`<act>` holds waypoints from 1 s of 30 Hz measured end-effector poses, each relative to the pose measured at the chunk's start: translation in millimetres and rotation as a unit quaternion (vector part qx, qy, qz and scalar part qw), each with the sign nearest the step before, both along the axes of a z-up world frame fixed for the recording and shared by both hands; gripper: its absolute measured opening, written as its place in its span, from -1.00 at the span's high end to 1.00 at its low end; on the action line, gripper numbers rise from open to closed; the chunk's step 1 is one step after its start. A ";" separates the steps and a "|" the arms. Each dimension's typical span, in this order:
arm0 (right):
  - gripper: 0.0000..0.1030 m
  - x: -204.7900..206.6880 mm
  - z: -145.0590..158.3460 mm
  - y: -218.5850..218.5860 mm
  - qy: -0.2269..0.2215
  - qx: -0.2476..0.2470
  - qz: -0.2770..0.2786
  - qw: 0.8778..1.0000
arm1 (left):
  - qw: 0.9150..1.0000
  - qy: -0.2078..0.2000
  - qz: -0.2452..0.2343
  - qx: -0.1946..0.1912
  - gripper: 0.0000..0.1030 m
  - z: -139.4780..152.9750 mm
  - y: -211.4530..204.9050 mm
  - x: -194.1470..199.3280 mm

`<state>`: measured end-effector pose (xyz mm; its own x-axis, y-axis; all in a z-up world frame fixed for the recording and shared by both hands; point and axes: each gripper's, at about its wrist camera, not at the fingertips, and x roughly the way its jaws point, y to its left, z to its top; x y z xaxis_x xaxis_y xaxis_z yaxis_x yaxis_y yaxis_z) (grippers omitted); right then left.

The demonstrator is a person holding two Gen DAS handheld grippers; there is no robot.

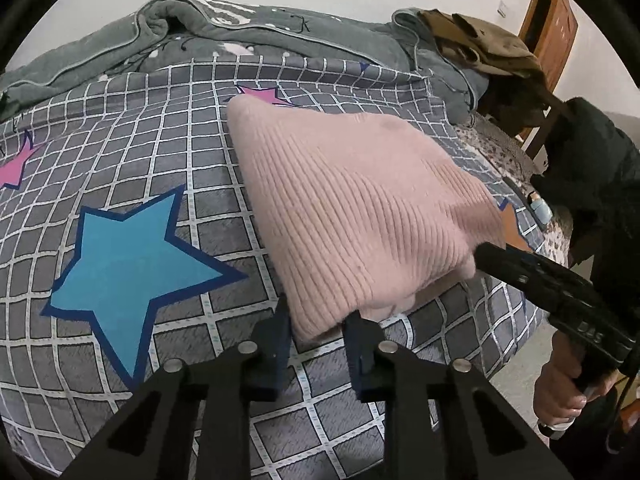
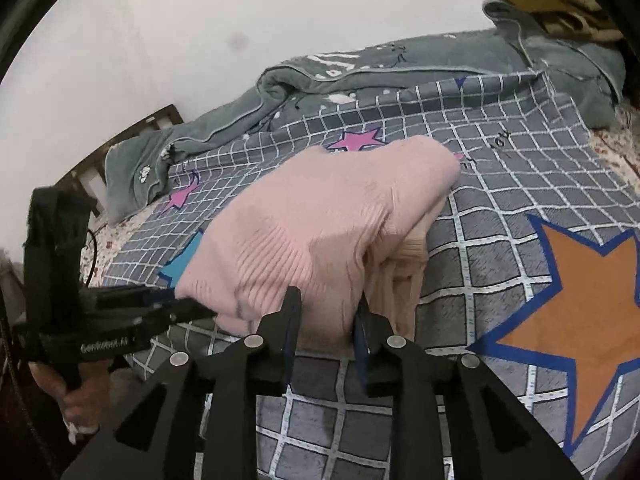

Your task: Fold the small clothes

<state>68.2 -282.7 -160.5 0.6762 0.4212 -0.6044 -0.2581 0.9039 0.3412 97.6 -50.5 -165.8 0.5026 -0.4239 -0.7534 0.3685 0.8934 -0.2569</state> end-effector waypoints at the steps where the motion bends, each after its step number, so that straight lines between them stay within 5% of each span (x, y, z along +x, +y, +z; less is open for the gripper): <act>1: 0.29 -2.3 1.1 -2.1 -0.004 0.005 0.001 1.000 | 1.000 -0.001 0.001 -0.004 0.62 0.4 1.4 -0.1; 3: 0.29 -4.5 3.3 -3.5 -0.008 0.005 -0.003 1.000 | 1.000 -0.001 0.004 -0.009 0.67 1.7 1.9 -0.3; 5: 0.54 -2.4 2.8 0.9 -0.003 -0.005 -0.002 1.000 | 1.000 -0.005 0.007 -0.010 0.70 2.5 4.1 0.3; 6: 0.82 -0.7 2.3 3.8 -0.001 -0.013 -0.004 1.000 | 1.000 -0.008 0.009 -0.013 0.72 4.2 5.8 0.1; 11: 0.88 -6.0 9.3 -12.5 -0.022 0.013 -0.037 0.999 | 0.998 0.012 0.025 -0.049 0.75 -2.1 27.2 5.4; 16: 0.87 3.6 -7.6 -22.0 0.030 0.021 -0.037 0.999 | 0.999 0.023 0.021 -0.033 0.73 -6.8 18.3 5.2; 20: 0.74 1.3 -8.0 -10.1 0.038 0.000 -0.009 0.999 | 0.999 0.032 0.010 -0.028 0.63 -4.4 21.6 3.9; 25: 0.06 8.9 17.6 -16.9 -0.010 0.020 -0.014 1.000 | 0.999 0.031 0.008 -0.038 0.42 -0.1 35.0 -2.4; 30: 0.00 54.1 15.5 -23.4 0.023 0.035 -0.060 0.997 | 0.999 0.007 0.032 -0.031 -0.08 7.7 48.5 -7.5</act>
